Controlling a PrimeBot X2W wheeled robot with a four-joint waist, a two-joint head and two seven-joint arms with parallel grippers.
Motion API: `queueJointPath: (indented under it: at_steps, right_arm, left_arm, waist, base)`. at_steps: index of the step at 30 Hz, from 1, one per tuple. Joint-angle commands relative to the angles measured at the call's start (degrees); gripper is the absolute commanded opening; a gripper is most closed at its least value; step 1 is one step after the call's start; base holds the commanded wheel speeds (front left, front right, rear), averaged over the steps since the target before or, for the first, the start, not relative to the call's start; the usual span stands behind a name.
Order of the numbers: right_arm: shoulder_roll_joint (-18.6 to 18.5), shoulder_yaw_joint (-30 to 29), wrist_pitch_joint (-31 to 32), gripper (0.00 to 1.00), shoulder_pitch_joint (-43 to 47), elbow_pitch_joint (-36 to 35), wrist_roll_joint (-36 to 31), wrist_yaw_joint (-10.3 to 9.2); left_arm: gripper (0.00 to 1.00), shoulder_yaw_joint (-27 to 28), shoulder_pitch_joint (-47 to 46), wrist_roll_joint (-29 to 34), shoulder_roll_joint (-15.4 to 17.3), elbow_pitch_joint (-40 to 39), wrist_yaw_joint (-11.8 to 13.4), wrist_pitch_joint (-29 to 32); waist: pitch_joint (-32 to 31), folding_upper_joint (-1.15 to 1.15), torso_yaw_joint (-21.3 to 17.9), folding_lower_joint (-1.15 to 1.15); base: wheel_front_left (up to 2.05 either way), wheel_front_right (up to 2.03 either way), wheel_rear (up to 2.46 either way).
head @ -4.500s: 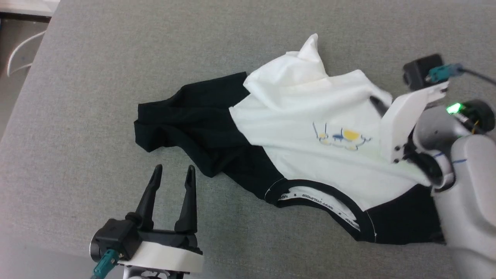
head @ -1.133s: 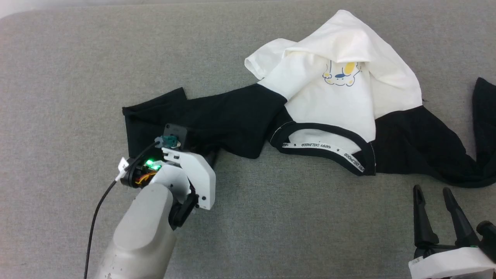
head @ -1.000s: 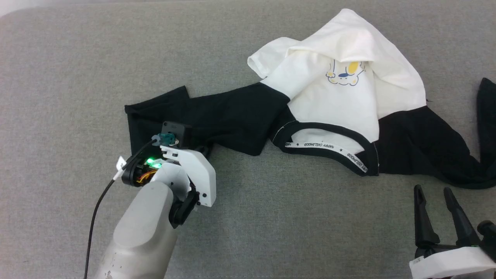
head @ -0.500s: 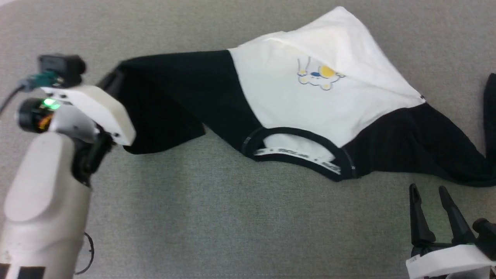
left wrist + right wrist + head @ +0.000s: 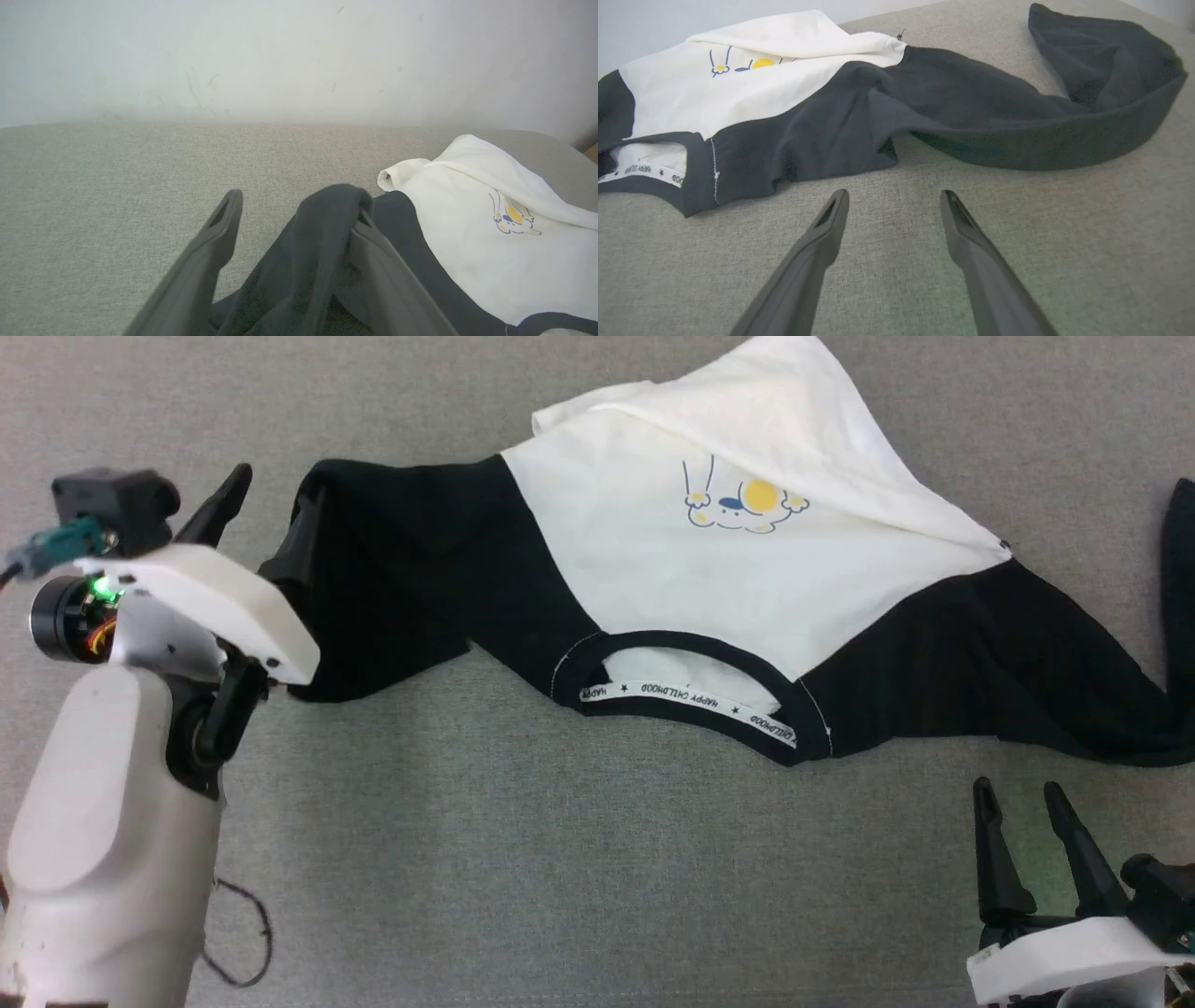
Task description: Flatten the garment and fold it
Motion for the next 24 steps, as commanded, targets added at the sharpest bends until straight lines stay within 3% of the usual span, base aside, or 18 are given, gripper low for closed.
queueJointPath:
  at_steps: [1,7,8,11,14,18,21,24]
  right_arm:
    - [0.1,-0.1,0.0,1.00,-0.3,-0.1,-0.5,-0.04]
    - [0.1,-0.1,0.7,1.00,0.6,-0.6,-0.7,-0.04]
    - [0.1,0.0,0.9,1.00,0.9,-0.7,-0.5,-0.04]
    - [0.1,0.2,1.0,1.00,1.2,-0.9,-0.3,-0.04]
    - [0.1,0.5,1.0,1.00,1.4,-1.0,-0.1,-0.04]
    - [0.1,0.5,0.8,1.00,1.7,-1.0,-0.1,-0.04]
    - [0.1,-0.1,0.5,1.00,2.1,-1.3,-0.3,-0.04]
    - [0.1,-1.0,0.5,1.00,2.3,-2.2,-0.7,-0.04]
  left_arm:
    - [1.00,0.5,2.3,-0.5,0.1,-2.8,-0.3,-1.5]
    - [1.00,2.2,10.5,0.7,0.1,-15.3,1.7,-7.7]
    - [1.00,2.5,15.2,2.3,-0.3,-20.3,3.0,-11.5]
    - [1.00,2.7,20.2,4.2,-1.2,-24.1,4.5,-16.2]
    - [1.00,3.1,27.6,5.7,-4.2,-27.1,6.6,-21.7]
    - [1.00,3.2,36.2,8.8,-8.2,-28.1,8.0,-23.5]
    - [1.00,4.7,41.5,10.8,-12.6,-29.9,8.1,-23.6]
    - [1.00,5.1,44.8,14.2,-14.4,-29.5,6.8,-23.6]
  waist:
    - [-2.4,0.00,1.7,0.00]
    - [-5.2,0.00,2.7,0.00]
    - [-6.0,0.00,2.8,0.00]
    - [-6.6,0.00,2.8,0.00]
    - [-7.5,0.00,2.5,0.00]
    - [-8.8,0.00,2.0,0.00]
    - [-9.7,0.00,1.8,0.00]
    - [-10.2,0.00,2.0,0.00]
  base:
    - [0.00,0.00,0.00]
    - [0.00,0.00,0.00]
    - [0.00,0.00,0.00]
    - [0.00,0.00,0.00]
    - [0.00,0.00,0.00]
    - [0.00,0.00,0.00]
    - [0.00,0.00,0.00]
    - [0.00,0.00,0.00]
